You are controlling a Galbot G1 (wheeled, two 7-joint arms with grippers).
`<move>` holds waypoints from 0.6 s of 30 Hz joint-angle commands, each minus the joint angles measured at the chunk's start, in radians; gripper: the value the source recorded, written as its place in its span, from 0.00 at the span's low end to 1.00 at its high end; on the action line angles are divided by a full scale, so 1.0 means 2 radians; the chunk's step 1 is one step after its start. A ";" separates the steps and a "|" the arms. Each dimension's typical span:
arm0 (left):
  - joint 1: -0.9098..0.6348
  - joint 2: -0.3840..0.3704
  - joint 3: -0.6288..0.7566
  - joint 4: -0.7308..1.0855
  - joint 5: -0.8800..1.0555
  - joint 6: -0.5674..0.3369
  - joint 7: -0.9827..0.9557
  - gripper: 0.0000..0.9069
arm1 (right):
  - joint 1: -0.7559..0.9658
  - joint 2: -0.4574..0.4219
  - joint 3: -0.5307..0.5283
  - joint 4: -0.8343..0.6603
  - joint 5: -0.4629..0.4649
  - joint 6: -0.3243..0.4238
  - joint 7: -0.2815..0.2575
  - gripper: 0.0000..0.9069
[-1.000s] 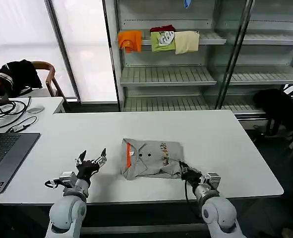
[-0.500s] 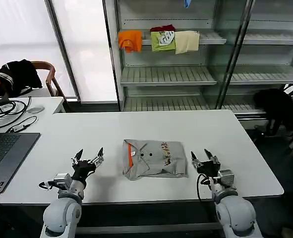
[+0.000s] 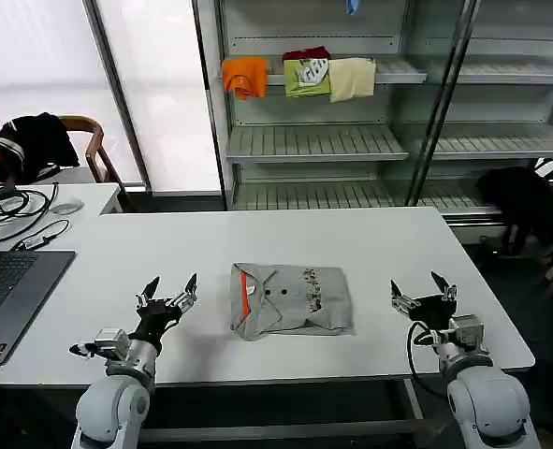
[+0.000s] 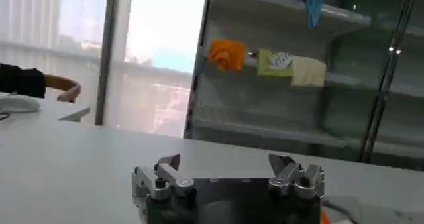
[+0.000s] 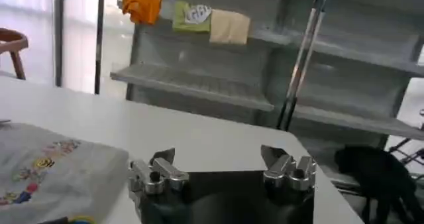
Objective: Fold and organize the clothes.
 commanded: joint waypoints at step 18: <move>-0.001 0.015 0.003 -0.013 -0.018 -0.015 -0.021 1.00 | 0.002 -0.010 0.020 0.018 0.016 0.039 0.009 1.00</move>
